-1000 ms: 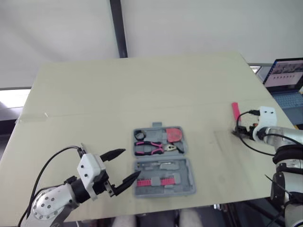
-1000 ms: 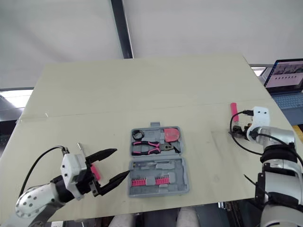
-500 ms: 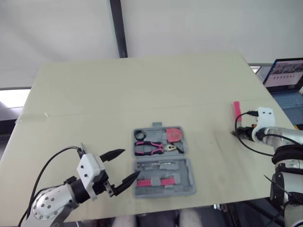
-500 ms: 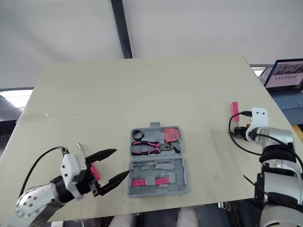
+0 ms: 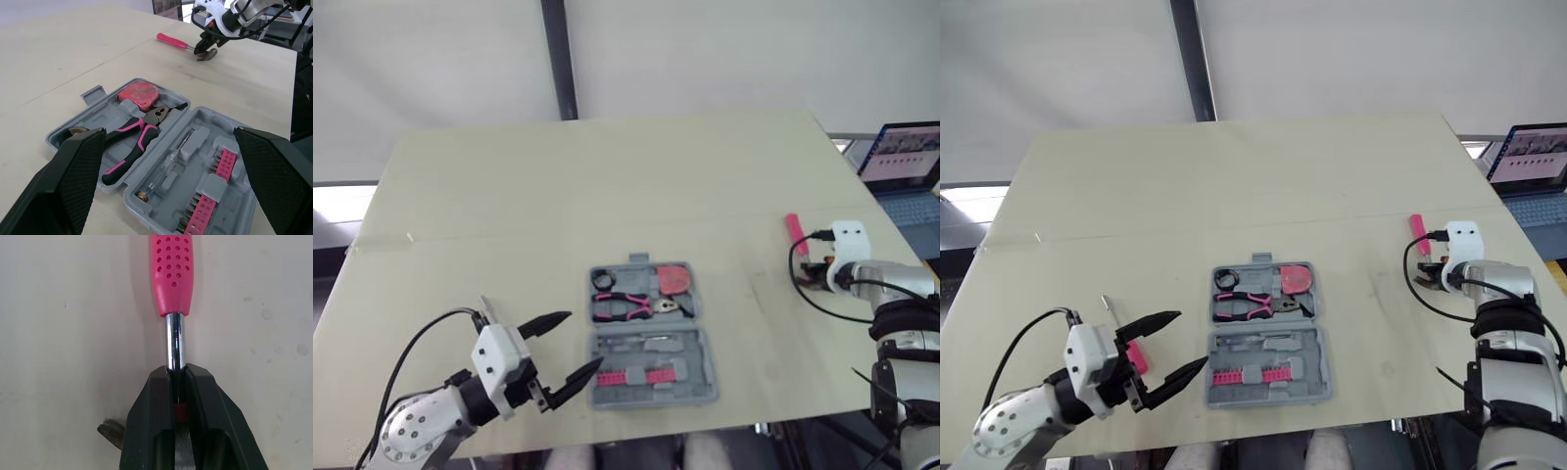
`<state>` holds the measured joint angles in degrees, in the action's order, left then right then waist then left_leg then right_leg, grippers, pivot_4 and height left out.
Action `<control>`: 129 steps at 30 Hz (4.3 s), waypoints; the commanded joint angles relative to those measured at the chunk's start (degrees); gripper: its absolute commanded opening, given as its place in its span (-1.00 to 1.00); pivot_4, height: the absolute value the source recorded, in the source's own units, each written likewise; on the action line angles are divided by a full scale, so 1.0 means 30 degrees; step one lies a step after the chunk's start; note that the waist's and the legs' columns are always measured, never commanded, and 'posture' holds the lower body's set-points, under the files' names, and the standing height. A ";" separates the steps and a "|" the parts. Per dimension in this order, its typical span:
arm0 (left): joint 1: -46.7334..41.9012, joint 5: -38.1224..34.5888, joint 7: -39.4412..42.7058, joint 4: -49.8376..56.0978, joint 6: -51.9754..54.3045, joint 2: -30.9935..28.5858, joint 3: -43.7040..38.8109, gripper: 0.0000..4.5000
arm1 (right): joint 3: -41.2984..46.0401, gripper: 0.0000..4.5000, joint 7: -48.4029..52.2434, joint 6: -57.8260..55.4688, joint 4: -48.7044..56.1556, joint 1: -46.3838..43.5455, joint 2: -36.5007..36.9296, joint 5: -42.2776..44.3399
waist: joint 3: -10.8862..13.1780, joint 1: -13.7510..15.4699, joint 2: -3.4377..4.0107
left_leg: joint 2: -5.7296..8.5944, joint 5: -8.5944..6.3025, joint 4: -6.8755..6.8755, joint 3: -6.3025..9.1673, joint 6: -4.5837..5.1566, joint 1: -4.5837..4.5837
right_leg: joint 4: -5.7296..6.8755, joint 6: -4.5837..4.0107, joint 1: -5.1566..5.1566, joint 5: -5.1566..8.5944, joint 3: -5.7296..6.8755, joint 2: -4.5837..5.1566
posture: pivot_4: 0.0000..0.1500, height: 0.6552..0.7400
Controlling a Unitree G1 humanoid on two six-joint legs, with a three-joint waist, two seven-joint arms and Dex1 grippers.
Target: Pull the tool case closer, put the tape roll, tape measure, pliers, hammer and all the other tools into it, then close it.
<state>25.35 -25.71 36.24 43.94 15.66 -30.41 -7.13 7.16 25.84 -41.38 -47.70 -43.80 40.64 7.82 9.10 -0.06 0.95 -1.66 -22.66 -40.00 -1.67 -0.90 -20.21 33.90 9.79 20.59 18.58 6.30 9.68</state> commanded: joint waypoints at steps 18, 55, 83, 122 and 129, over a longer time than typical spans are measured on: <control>0.2193 -0.2727 0.2605 -0.0963 -0.0114 -0.0781 -0.3572 1.00 | -0.4495 -0.97 0.6883 -0.8652 1.4334 0.3210 0.6431 0.1444 | 0.0083 -0.0006 0.0142 | -0.0003 0.0002 0.0013 -0.0001 -0.0003 -0.0040 | -0.0008 0.0001 0.0056 0.0000 -0.0001 -0.0001 | 1.00 1.00; 0.4116 -0.1022 0.9344 -0.7379 -0.7771 -0.1382 -0.4881 1.00 | -1.7584 -0.97 1.1745 -1.1871 2.9970 -0.4287 0.5513 0.4145 | 0.0178 -0.0065 0.0026 | -0.0013 -0.0010 -0.0006 -0.0081 -0.0020 -0.0138 | 0.0076 -0.0005 0.0274 0.0002 -0.0065 -0.0005 | 1.00 1.00; 0.4289 -0.0924 0.6967 -0.3987 -0.5063 -0.1799 -0.4709 1.00 | -2.2157 -0.97 0.9369 -1.2836 2.6852 -0.6843 0.0971 0.3979 | 0.0168 -0.0578 0.0011 | -0.0018 -0.0011 0.0012 -0.0083 -0.0023 -0.0135 | 0.0123 -0.0009 0.0313 0.0003 -0.0051 -0.0004 | 1.00 1.00; 0.4513 -0.0222 0.6293 -0.3736 -0.5413 -0.1383 -0.4109 1.00 | -1.3891 -0.11 0.8257 -1.1194 2.6867 -0.0857 0.0402 0.6677 | 0.0113 -0.0458 -0.0084 | -0.0018 -0.0014 0.0014 -0.0086 -0.0024 -0.0135 | 0.0130 -0.0015 0.0309 0.0001 -0.0048 -0.0003 | 1.00 1.00; 0.4146 -0.0124 0.6311 -0.3997 -0.5554 -0.1446 -0.3726 1.00 | -0.9243 -0.98 0.9402 -0.1752 2.6046 0.6392 -0.0185 0.6306 | 0.0094 -0.0464 -0.0117 | -0.0017 -0.0014 0.0014 -0.0123 -0.0023 -0.0128 | 0.0117 -0.0013 0.0303 -0.0001 -0.0050 -0.0003 | 1.00 1.00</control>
<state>37.75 -26.30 55.04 31.08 -0.20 -34.72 -18.62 -23.06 52.09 -51.49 30.60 -25.08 39.28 27.02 9.38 -1.45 0.60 -1.72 -22.71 -39.97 -2.04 -0.97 -20.58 34.24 9.76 21.48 18.58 6.14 9.68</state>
